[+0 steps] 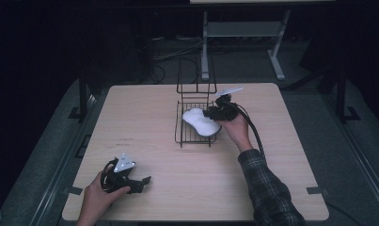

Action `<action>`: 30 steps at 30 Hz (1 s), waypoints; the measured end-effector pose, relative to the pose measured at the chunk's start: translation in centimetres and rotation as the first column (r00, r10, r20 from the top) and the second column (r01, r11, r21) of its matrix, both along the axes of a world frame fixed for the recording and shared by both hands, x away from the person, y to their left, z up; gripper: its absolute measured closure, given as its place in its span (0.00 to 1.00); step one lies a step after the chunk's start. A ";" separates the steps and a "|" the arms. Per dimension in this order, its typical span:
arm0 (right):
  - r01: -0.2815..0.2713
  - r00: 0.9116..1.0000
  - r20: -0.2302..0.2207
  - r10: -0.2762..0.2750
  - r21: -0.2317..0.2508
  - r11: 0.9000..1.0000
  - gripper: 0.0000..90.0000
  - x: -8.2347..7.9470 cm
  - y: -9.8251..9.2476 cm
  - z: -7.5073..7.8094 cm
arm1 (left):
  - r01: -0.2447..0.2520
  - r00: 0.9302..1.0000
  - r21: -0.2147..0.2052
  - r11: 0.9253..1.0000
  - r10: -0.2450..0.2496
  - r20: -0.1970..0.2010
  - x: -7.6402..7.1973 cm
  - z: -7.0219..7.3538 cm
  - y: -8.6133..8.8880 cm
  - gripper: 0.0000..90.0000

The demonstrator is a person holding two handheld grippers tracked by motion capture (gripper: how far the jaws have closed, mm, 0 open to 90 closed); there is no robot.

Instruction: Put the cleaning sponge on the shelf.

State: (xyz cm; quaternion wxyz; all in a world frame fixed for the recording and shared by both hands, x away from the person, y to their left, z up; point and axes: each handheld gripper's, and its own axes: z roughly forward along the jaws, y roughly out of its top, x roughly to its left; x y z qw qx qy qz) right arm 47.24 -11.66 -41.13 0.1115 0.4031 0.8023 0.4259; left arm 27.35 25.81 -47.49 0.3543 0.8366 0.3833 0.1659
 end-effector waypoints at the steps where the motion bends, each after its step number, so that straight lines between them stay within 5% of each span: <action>1: -0.011 1.000 0.021 0.011 0.002 1.000 0.84 -0.5 -0.7 0.3 | 0.000 1.000 0.000 1.000 0.000 0.000 0.0 0.0 0.0 0.14; 6: -0.043 0.997 0.059 0.046 -0.046 0.998 0.99 -2.0 -2.2 0.5 | 0.000 1.000 -0.001 1.000 0.000 0.000 0.0 0.0 0.0 0.14; 19: -0.021 0.999 0.032 0.024 -0.072 0.997 1.00 -3.5 -5.1 -0.8 | 0.000 1.000 -0.001 1.000 0.000 0.000 0.0 0.0 0.0 0.14; 30: -0.070 0.997 0.008 0.071 -0.086 0.994 1.00 -4.1 -4.3 -0.8 | 0.000 1.000 -0.001 1.000 0.000 0.000 0.0 0.0 0.0 0.14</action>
